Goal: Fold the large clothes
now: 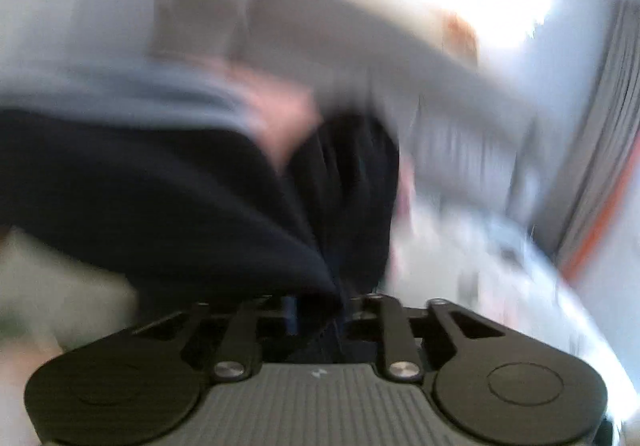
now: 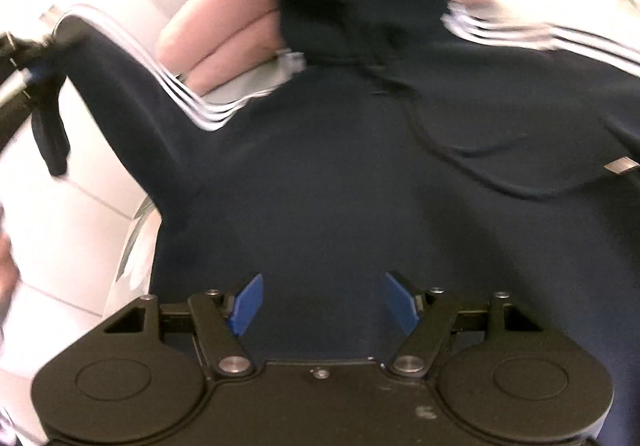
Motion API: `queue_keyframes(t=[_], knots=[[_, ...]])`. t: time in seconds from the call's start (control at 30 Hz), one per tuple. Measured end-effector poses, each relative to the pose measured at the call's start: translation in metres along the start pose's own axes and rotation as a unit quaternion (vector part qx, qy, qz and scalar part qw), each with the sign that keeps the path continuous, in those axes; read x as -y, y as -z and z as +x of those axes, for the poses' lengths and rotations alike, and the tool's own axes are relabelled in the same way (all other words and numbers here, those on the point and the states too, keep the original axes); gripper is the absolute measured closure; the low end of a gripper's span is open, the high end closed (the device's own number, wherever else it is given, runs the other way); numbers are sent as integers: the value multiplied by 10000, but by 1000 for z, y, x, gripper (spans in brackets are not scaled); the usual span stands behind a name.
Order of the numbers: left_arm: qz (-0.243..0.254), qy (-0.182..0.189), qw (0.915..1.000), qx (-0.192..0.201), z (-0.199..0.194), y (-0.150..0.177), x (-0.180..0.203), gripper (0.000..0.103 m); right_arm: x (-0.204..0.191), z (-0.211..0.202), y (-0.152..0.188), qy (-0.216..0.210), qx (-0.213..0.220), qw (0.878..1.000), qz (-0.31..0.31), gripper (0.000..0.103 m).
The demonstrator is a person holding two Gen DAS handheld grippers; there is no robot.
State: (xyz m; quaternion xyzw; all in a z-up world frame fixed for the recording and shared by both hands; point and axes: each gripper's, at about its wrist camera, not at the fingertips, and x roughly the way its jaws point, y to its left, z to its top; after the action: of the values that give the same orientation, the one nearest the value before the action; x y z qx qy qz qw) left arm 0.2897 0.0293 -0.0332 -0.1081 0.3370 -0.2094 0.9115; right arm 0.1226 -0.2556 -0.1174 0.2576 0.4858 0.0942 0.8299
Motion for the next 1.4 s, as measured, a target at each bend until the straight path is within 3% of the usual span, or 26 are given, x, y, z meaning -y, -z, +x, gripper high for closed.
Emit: queue_keyframes(t=[0.03,0.07,0.17,0.23,0.3,0.4,0.43,0.53,0.67,0.9,0.97,1.0,1.03,1.1,1.17,1.2,1.3,1.33,1.4], knots=[[-50,-146,9985,-516,21,15,8,58,15,-7,-2,-5,-23,9999,144,20],[-150,-243,9949,-963,37,30,11,58,27,-14,-4,-23,-24,9997,244,20],[-494,-560,9761,-2039,60,67,7,59,62,-33,-15,27,55,9990,439,18],[-518,-782,9696,-2259,50,80,4,58,72,-37,-35,-30,147,9992,366,18],[-369,-954,9716,-2133,36,79,1,52,60,-33,-59,-164,274,9995,83,18],[-506,-1267,9787,-1533,8,68,-18,30,14,-20,-96,-367,667,9957,-530,13],[-620,-1346,9798,-1346,3,60,-27,28,-3,-13,-104,-462,735,9936,-725,7],[-878,-1585,9781,-1024,1,35,-61,28,-64,33,-132,-788,563,9882,-1190,7],[-618,-1926,9766,-731,-1,20,-82,29,-130,108,-154,-39,319,9851,-1690,7],[-732,-1373,9812,-1142,47,6,-135,28,-180,202,-161,1393,342,9669,-2111,7],[-957,-1188,9801,-1274,60,8,-151,29,-176,211,-159,1634,575,9624,-2091,22],[-1036,-1130,9797,-1295,67,9,-159,35,-174,206,-152,1594,772,9586,-2229,72],[-1067,-1112,9802,-1241,75,9,-163,50,-174,196,-148,1527,967,9541,-2387,88],[-1041,-886,9845,-1094,83,9,-167,57,-168,154,-139,870,1622,9554,-2310,89],[-1221,-529,9852,-1080,93,10,-172,56,-154,94,-134,104,2337,9534,-1907,89],[-1331,-421,9841,-1095,99,12,-173,53,-140,55,-130,-322,2794,9466,-1575,89],[-1413,-209,9857,-891,105,16,-170,45,-90,-16,-121,-637,3436,9348,-640,89],[-1353,-252,9869,-840,107,18,-167,55,-62,-32,-116,-680,3568,9314,-219,88],[-1088,-657,9887,-792,109,21,-160,87,-4,-44,-105,-402,3605,9300,584,79]])
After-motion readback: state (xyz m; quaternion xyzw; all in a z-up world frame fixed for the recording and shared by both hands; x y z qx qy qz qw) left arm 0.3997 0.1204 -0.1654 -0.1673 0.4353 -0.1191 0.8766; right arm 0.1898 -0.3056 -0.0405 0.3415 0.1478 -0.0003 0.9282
